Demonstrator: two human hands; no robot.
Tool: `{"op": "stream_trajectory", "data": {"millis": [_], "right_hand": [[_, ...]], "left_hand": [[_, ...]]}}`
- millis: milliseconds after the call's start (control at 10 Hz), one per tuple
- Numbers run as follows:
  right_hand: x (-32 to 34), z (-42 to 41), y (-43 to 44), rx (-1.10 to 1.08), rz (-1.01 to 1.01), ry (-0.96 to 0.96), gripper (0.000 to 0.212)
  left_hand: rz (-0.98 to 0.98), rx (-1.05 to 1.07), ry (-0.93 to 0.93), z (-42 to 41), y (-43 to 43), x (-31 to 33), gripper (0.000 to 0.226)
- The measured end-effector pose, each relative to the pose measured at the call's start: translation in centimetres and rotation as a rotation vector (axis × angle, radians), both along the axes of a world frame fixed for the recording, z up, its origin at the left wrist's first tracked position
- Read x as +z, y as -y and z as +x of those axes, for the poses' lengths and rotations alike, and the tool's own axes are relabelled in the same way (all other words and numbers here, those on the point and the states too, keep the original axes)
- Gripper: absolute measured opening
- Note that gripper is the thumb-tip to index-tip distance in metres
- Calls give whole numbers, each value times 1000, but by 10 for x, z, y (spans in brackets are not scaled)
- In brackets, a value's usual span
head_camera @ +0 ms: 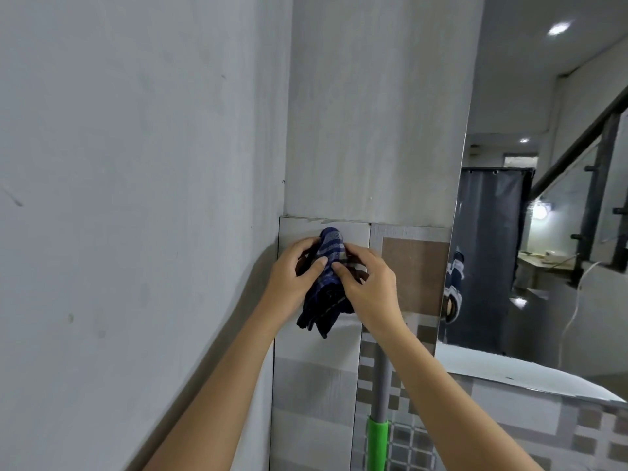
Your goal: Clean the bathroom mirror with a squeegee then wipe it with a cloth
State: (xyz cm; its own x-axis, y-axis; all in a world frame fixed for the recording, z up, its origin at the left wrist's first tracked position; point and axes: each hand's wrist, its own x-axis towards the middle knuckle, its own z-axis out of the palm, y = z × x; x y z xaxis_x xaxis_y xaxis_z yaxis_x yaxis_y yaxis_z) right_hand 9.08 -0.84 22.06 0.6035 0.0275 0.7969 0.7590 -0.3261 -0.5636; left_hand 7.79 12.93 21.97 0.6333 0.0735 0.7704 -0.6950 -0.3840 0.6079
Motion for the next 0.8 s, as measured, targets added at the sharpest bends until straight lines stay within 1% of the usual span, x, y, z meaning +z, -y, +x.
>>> {"op": "stream_trajectory", "data": {"millis": [100,200,300,400,600,700,800], "right_hand": [[-3,3,-2,-34,0,63,33],[-2,1,-1,-44,-14,78,32],[1,-6,1,-41,-82,44,28],[5,-15,2,-38,-142,-5,22],[10,-49,24,-85,-347,-86,22],[6,-63,34,-106,-413,-133,27],[-12,-78,49,-133,-481,-170,30]], "left_hand": [[-1,5,25,3,1,0,30],[21,47,32,2,2,0,30],[93,158,13,-4,4,3,31],[114,183,-29,-16,10,8,33],[305,307,-149,-63,23,5,50],[330,342,-196,-84,25,0,54],[324,356,-223,-102,39,-23,56]]}}
